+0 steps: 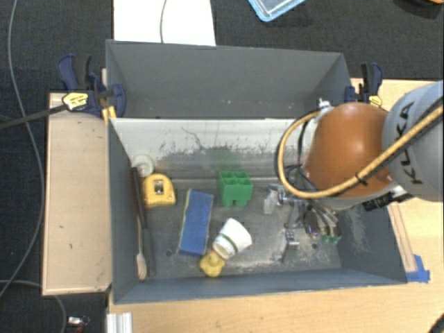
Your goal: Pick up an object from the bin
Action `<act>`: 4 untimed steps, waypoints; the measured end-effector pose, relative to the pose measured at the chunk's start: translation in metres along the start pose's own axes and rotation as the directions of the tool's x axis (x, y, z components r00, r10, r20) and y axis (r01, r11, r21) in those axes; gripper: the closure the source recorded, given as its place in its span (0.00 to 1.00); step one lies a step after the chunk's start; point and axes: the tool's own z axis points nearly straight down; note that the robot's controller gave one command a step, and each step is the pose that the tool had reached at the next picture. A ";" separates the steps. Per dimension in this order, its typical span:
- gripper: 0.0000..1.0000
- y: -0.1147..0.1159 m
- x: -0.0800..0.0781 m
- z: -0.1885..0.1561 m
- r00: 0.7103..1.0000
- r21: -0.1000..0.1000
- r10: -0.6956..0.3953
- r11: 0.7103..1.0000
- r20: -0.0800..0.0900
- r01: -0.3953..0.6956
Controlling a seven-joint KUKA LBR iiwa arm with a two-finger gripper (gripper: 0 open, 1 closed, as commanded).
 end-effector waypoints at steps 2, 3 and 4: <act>0.00 0.029 -0.006 0.041 0.990 0.001 -0.140 0.990 0.011 0.140; 0.00 0.095 -0.006 0.036 0.930 0.002 -0.366 0.930 0.016 0.366; 0.00 0.084 -0.015 0.046 0.840 0.005 -0.542 0.840 0.008 0.542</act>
Offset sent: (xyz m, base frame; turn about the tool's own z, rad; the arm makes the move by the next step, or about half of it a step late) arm 0.0095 0.0770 -0.1165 -0.3853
